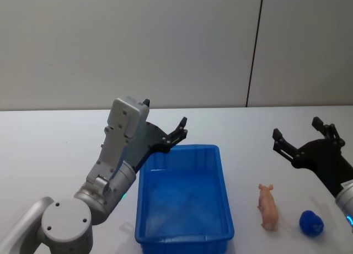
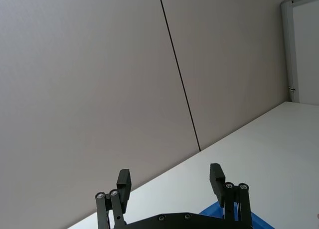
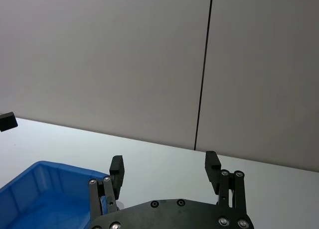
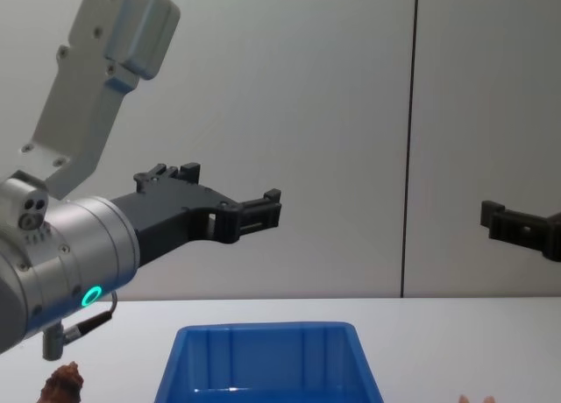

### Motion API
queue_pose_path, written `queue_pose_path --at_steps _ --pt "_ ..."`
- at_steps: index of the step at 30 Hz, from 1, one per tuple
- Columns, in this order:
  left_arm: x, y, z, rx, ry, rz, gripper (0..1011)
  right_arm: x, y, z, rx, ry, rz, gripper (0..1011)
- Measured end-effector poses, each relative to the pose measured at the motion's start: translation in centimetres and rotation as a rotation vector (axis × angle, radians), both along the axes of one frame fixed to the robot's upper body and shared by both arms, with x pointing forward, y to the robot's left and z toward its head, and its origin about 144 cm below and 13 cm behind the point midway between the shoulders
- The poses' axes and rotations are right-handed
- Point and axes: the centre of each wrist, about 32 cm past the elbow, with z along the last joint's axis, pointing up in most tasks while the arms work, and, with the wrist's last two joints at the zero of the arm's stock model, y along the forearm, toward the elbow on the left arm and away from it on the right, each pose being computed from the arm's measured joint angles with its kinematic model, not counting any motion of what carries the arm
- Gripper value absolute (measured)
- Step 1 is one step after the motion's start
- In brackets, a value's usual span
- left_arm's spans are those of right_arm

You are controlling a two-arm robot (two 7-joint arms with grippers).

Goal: Pick up the two dolls from the table and place them into the box.

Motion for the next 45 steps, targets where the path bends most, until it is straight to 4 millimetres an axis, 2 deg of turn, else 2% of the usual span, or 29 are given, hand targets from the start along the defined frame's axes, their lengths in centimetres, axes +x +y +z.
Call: queue_pose_path --at_steps 45 --pt "0.0 0.0 0.0 0.0 0.0 0.0 1001 0.0 0.0 0.0 0.0 0.0 0.0 1001"
